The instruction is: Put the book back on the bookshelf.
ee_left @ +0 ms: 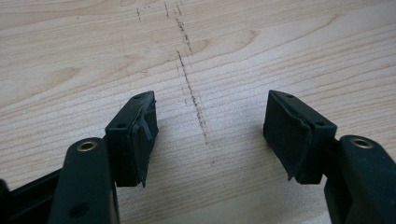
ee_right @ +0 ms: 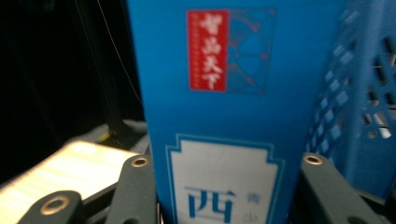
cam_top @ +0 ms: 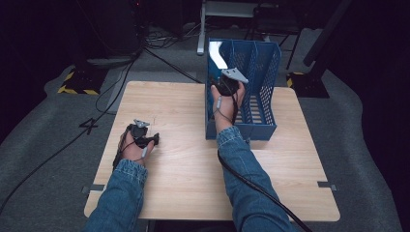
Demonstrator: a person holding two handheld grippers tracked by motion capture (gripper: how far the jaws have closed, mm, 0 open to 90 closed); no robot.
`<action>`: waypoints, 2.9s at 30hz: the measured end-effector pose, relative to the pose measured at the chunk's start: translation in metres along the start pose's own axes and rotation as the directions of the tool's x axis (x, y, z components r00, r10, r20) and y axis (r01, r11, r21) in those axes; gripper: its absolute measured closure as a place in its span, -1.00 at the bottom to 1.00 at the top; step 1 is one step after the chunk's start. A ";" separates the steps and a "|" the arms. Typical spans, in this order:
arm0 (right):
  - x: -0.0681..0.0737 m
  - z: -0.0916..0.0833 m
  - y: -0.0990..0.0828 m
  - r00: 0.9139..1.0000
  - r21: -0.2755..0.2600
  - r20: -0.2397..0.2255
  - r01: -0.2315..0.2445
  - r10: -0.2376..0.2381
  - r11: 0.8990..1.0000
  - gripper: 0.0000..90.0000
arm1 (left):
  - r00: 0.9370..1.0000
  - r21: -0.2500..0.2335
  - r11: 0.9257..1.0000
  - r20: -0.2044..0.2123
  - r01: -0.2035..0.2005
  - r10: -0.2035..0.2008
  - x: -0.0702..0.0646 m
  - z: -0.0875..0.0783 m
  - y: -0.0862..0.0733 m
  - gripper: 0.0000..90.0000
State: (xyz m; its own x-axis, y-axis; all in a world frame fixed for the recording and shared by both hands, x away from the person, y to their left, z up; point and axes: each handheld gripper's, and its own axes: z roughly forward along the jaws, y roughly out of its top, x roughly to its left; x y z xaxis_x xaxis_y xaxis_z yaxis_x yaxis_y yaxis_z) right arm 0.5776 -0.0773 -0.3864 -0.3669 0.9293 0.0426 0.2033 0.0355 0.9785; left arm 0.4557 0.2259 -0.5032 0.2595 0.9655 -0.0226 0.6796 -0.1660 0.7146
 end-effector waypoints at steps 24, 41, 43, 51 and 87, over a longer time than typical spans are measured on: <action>0.004 0.005 -0.016 0.991 -0.040 0.070 0.120 -0.117 0.992 0.16 | 1.000 0.000 1.000 -0.001 0.000 0.000 0.000 0.000 0.000 -0.22; -0.011 -0.059 -0.001 0.997 -0.207 -0.041 0.060 -0.070 0.976 -0.14 | 1.000 0.006 1.000 0.015 -0.010 0.010 0.000 -0.007 -0.007 -0.30; -0.018 -0.072 0.003 0.996 -0.207 -0.071 0.044 -0.060 0.977 -0.15 | 1.000 0.008 1.000 0.022 -0.016 0.016 0.001 -0.009 -0.009 -0.32; -0.064 -0.144 0.007 0.976 -0.134 -0.173 0.113 -0.136 0.985 -0.22 | 0.998 0.015 0.999 0.050 -0.044 0.043 0.002 -0.014 -0.015 -0.45; -0.233 -0.225 -0.157 0.985 0.507 -0.155 0.149 -0.080 0.849 -0.69 | 0.991 0.020 0.995 0.097 -0.095 0.093 -0.012 -0.004 -0.005 -0.52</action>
State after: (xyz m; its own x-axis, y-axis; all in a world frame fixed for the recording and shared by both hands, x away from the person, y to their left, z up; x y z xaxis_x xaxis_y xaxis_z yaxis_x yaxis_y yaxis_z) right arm 0.4272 -0.3825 -0.5045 -0.5184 0.8551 -0.0046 0.5780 0.3544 0.7351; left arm 0.4457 0.2159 -0.5038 0.3868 0.9218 -0.0240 0.6652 -0.2609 0.6997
